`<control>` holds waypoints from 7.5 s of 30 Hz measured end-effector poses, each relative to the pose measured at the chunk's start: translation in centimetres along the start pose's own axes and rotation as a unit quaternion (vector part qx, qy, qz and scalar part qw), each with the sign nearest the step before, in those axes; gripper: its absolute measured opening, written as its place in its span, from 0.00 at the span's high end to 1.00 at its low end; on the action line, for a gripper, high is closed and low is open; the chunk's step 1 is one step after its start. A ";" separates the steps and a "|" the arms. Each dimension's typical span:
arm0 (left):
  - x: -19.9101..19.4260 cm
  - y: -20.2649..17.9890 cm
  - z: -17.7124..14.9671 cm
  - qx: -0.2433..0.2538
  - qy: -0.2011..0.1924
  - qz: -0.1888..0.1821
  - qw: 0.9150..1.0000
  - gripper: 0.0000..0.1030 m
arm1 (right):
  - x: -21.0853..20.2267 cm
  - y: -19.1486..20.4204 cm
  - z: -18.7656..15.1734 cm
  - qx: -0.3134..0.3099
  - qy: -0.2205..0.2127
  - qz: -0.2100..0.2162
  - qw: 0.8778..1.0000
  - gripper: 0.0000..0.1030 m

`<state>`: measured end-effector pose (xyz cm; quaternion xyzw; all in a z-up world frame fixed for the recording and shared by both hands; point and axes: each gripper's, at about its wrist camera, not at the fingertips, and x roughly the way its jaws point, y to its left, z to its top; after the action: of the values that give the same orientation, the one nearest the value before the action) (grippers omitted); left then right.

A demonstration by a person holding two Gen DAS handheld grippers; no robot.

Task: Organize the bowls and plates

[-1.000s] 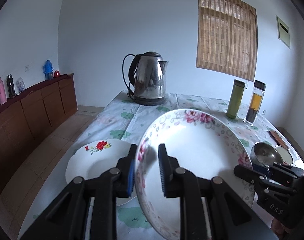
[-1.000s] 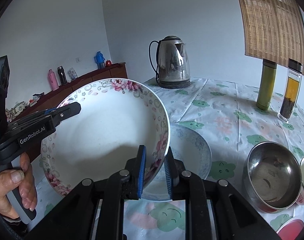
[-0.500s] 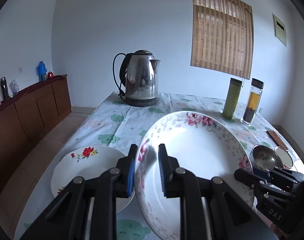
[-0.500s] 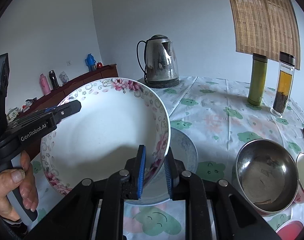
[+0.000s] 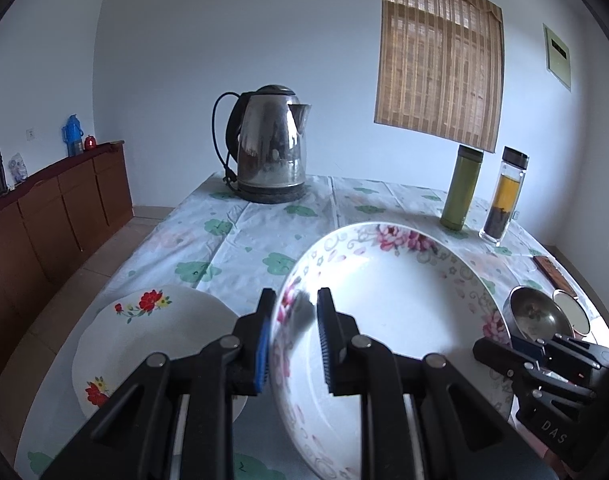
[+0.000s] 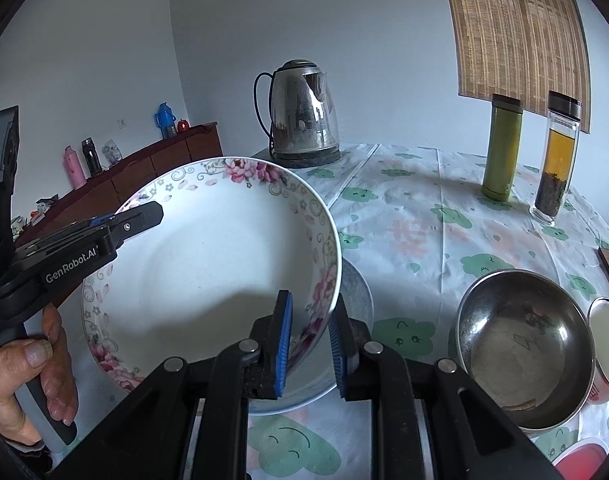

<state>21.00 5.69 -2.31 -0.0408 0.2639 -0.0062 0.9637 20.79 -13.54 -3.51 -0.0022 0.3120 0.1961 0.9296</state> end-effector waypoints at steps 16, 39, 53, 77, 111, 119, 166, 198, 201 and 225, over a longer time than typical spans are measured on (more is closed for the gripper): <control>1.6 -0.2 -0.3 0.009 0.012 -0.008 1.000 0.83 | 0.7 -0.4 -0.3 0.002 0.008 -0.019 1.000 0.81; 4.2 -0.3 -1.4 0.005 0.047 -0.029 0.998 0.83 | 1.8 -0.8 -0.6 0.003 0.024 -0.044 0.999 0.81; 5.4 -0.3 -2.1 0.003 0.074 -0.035 0.997 0.83 | 2.7 -1.0 -1.0 0.004 0.039 -0.051 0.998 0.81; 6.2 -0.6 -2.7 0.009 0.095 -0.038 0.995 0.83 | 3.3 -1.1 -1.3 -0.004 0.051 -0.067 0.996 0.81; 5.7 -2.0 -2.9 0.066 0.081 0.012 0.994 0.81 | 3.5 -1.2 -1.4 -0.001 0.052 -0.064 0.997 0.81; 5.8 -2.3 -3.2 0.079 0.085 0.025 0.993 0.82 | 3.4 -1.2 -1.3 -0.001 0.052 -0.065 0.997 0.81; 6.4 -0.7 -3.3 0.038 0.111 -0.005 0.993 0.72 | 3.7 0.3 -1.1 -0.058 0.059 -0.103 0.991 0.79; 3.5 -0.8 -2.8 0.045 0.043 -0.014 0.998 0.26 | 0.7 0.5 -1.2 -0.054 -0.024 -0.068 0.996 0.24; 3.2 -0.5 -2.5 0.043 0.036 -0.007 0.998 0.17 | 0.2 0.8 -1.2 -0.063 -0.037 -0.067 0.995 0.24; 2.1 2.8 -1.2 -0.004 0.048 0.017 0.999 0.00 | -0.2 1.8 -0.6 -0.054 -0.029 -0.057 0.997 0.21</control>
<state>22.13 8.30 -4.66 -0.0395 0.3102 0.0091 0.9498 19.64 -12.03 -3.64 -0.0641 0.2732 0.1594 0.9465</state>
